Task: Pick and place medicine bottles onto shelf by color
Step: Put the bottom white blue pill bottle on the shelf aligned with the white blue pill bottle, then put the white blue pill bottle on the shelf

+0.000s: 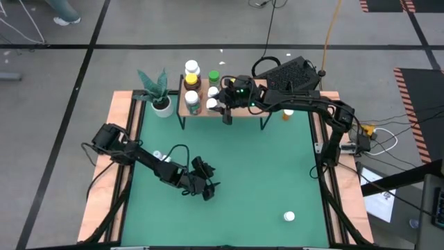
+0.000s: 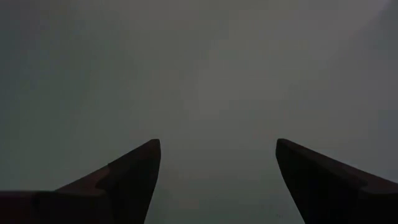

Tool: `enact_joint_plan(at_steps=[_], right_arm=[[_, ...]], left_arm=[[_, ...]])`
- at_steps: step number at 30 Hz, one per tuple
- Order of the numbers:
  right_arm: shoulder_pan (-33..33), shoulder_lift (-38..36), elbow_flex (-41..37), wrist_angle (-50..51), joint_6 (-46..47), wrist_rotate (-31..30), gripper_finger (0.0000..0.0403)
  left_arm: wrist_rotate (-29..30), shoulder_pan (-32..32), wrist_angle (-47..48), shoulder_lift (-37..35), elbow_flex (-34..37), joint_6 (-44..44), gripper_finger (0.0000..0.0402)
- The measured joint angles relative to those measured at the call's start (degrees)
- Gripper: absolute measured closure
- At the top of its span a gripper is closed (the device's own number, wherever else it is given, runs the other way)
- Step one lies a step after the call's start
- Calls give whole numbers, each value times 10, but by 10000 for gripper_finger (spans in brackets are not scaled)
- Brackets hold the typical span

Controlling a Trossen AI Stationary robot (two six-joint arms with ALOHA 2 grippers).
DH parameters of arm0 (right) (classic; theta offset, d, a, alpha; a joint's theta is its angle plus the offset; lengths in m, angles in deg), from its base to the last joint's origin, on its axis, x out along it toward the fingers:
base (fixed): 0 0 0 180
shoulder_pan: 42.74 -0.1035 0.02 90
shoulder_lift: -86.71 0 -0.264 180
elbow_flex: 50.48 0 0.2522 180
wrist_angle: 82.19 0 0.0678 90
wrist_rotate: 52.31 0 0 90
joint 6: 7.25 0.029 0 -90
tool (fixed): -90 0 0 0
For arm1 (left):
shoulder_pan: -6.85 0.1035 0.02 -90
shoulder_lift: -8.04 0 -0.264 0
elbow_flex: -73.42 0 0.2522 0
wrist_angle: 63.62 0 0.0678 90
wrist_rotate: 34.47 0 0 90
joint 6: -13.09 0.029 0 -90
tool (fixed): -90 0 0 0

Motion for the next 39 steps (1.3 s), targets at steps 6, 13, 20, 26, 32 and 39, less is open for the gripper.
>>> enact_joint_plan(at_steps=[6, 13, 20, 26, 32, 39], right_arm=[[0, 2, -1, 5, -1, -2, 188], [1, 2, -1, 1, -10, -2, 165], [1, -13, -1, -8, -22, -3, 163], [1, -44, -1, -9, -22, -3, 163], [-8, -89, -1, 15, -10, -3, 163], [-55, -169, -39, 108, 17, -3, 163]], left_arm=[[0, 0, 0, 0, 0, 0, 80], [0, 0, 0, 0, 0, -1, 80], [-4, 0, 0, 0, 0, -1, 80], [-5, 0, 1, 0, 0, -1, 80], [-5, -1, 2, 0, 0, -3, 80], [-5, -4, 82, -24, -2, -79, 80]])
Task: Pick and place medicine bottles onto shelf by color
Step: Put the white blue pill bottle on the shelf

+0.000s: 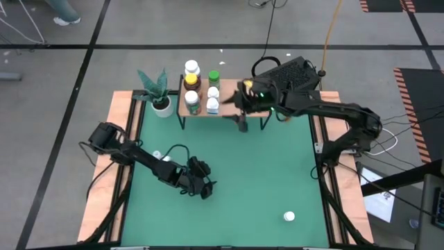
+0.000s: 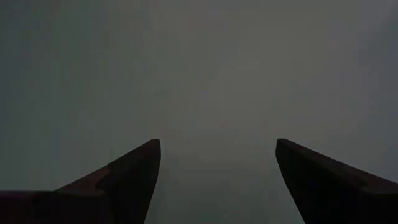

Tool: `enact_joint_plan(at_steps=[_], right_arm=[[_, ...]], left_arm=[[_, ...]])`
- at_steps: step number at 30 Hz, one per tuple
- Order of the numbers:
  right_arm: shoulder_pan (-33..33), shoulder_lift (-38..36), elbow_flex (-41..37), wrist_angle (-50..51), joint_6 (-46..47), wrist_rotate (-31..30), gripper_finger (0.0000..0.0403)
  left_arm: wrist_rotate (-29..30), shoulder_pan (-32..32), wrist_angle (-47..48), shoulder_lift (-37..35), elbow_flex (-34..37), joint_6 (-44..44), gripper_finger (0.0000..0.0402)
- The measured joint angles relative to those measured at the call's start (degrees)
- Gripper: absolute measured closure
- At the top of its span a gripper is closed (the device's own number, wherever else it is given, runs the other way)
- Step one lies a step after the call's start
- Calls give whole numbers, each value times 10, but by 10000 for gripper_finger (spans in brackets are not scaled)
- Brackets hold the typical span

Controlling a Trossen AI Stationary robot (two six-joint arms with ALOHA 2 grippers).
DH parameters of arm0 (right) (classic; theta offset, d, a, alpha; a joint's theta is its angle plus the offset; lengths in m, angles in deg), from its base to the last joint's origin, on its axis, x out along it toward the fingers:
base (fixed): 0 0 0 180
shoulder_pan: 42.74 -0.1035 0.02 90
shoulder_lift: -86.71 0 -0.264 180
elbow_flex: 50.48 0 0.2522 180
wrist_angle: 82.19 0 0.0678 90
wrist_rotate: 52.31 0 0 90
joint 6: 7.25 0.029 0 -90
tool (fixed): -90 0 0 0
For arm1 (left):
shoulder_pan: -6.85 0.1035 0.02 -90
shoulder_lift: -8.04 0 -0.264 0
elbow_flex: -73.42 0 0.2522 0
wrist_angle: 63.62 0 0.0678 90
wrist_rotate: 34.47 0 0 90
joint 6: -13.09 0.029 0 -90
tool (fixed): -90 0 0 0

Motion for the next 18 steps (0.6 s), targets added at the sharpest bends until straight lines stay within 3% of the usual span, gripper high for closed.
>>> enact_joint_plan(at_steps=[5, 8, 11, 18], right_arm=[[-47, -72, -103, -4, 39, -1, 169], [-73, -120, -186, -46, 71, -2, 171], [-98, -163, -280, -123, 117, -2, 171], [-142, -207, -466, -355, 211, -11, 171]], left_arm=[[-1, -19, 64, -68, 0, -63, 80], [-57, -39, 95, -111, -1, -110, 80], [-132, -68, 163, -143, 0, -168, 80], [-156, -115, 377, -217, -1, -378, 80]])
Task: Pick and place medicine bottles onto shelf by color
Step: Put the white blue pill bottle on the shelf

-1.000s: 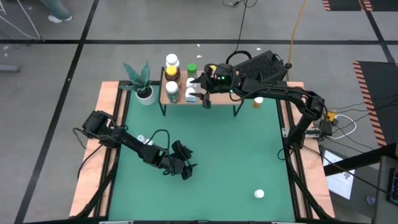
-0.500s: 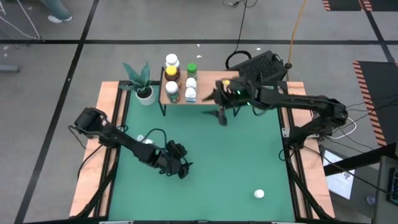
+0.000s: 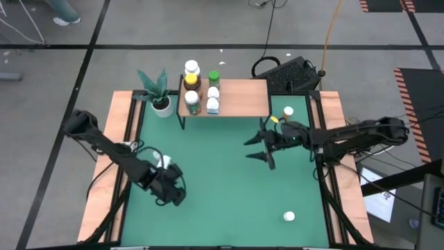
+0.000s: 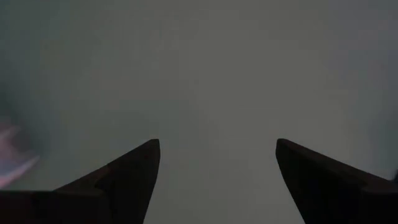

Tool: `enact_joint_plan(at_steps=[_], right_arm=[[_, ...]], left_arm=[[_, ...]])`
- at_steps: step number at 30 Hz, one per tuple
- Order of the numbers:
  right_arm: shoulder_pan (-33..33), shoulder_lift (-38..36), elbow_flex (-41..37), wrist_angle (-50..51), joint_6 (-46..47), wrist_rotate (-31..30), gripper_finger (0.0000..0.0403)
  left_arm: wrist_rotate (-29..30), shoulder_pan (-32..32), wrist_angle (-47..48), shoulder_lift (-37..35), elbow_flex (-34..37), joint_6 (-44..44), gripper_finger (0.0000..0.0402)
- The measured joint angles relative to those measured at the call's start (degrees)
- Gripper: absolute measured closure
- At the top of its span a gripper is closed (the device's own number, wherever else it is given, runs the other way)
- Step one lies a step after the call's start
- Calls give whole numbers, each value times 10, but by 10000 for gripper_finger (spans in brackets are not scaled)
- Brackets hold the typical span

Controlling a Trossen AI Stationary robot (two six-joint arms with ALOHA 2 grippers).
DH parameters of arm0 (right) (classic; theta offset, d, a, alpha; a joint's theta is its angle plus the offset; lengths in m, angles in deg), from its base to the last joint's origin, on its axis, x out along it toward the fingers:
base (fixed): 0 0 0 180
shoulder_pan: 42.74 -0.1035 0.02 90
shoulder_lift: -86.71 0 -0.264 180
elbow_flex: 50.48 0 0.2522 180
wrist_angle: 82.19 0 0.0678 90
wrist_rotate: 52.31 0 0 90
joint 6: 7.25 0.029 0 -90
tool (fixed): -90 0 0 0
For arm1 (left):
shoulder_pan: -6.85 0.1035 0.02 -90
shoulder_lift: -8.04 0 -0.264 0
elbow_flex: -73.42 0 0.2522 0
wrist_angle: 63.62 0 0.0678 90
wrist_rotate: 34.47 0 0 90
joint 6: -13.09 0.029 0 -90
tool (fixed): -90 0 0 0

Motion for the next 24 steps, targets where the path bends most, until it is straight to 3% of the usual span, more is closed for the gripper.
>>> enact_joint_plan(at_steps=[6, 12, 18, 24], right_arm=[[-26, 0, -49, -55, 9, -68, 171], [-27, 0, -49, -54, 10, -68, 172], [-27, 1, -49, -60, 11, -68, 172], [-27, 1, -49, -60, 16, -67, 172]], left_arm=[[-27, -14, 115, -33, 0, -110, 80], [-53, -16, 201, -36, 0, -149, 80], [-14, -12, 289, -36, 2, -174, 80], [30, -3, 255, -36, 32, -175, 80]])
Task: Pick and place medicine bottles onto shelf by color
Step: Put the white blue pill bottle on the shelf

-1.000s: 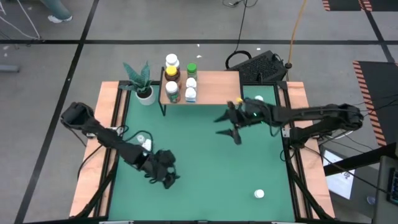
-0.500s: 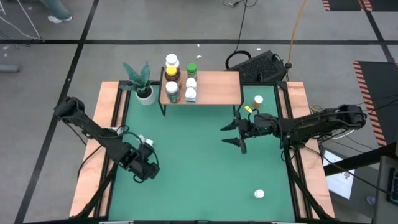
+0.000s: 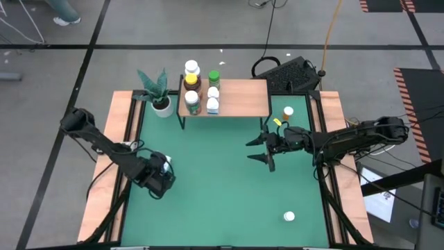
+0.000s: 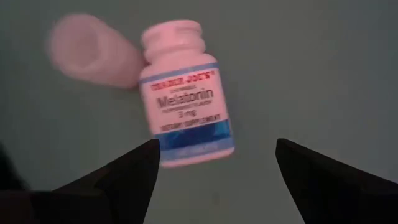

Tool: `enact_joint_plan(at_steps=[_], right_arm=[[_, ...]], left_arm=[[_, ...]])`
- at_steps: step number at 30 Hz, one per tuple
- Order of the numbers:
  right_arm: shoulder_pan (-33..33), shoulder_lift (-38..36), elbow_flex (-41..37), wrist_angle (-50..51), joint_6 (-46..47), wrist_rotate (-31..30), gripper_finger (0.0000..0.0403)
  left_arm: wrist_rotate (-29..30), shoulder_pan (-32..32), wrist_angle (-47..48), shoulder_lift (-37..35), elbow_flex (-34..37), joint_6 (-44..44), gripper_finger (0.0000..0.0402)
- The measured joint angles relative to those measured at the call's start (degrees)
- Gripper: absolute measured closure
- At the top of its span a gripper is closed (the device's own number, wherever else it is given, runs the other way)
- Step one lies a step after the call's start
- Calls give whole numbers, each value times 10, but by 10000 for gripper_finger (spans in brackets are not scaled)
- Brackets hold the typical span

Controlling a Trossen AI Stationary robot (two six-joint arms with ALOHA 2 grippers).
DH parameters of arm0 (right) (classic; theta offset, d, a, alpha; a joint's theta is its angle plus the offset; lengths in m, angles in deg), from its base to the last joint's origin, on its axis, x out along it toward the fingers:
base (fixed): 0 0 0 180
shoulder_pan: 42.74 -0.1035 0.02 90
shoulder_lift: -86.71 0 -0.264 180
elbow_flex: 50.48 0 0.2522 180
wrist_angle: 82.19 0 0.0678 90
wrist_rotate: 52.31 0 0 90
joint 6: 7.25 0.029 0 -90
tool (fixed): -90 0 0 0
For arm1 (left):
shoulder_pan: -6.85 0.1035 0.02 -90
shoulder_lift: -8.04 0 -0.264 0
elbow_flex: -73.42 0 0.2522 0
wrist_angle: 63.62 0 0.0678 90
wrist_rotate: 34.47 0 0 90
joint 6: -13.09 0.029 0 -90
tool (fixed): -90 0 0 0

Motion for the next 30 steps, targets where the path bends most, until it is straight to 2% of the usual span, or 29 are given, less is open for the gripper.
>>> enact_joint_plan(at_steps=[11, 22, 26, 30], right_arm=[[0, 0, 0, 0, 0, 1, 172], [0, 0, 0, -2, 4, 1, 172], [0, 0, 0, -2, 4, 1, 172], [0, 0, 0, -2, 4, 1, 172]], left_arm=[[-11, 10, -88, 0, 90, -28, 80], [3, 10, -142, 0, 92, -39, 80], [18, 11, -131, 0, 92, -44, 80], [7, 11, -131, 0, 92, -50, 80]])
